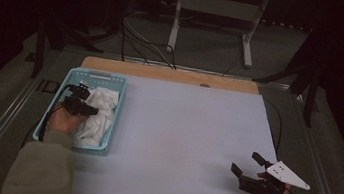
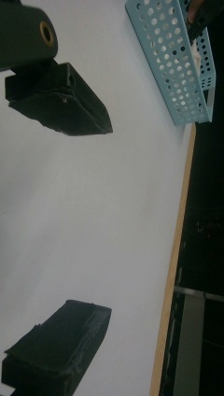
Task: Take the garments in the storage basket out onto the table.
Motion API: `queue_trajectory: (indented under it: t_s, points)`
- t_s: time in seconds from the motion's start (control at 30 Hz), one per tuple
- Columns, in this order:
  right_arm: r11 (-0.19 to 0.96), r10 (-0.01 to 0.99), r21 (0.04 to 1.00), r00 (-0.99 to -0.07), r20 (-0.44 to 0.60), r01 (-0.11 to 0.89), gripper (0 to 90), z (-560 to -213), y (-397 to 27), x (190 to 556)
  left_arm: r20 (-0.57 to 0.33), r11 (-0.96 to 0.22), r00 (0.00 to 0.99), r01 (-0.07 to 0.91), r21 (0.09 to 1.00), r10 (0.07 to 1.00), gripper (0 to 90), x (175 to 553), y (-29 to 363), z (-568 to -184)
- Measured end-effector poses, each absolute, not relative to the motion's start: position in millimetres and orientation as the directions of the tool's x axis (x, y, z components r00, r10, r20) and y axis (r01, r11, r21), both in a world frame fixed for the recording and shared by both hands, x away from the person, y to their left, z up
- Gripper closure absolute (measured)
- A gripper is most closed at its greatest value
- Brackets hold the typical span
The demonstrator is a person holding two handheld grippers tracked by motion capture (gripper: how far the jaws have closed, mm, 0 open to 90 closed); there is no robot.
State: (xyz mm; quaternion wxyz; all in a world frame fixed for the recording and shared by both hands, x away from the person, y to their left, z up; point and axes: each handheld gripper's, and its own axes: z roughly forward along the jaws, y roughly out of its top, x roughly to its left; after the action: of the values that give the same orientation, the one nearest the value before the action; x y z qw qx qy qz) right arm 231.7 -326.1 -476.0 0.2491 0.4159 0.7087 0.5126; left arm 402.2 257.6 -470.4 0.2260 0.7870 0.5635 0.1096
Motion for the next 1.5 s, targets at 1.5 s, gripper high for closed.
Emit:
queue_trajectory:
  t_s: [1.5]
  points:
    - [0.130, 0.844, 0.932, -0.531, 0.076, 0.340, 10.9, -477, -326, 232, -0.228, -0.102, 0.368, 0.692, 0.714, 0.901, 68.9, 373, 266, -411]
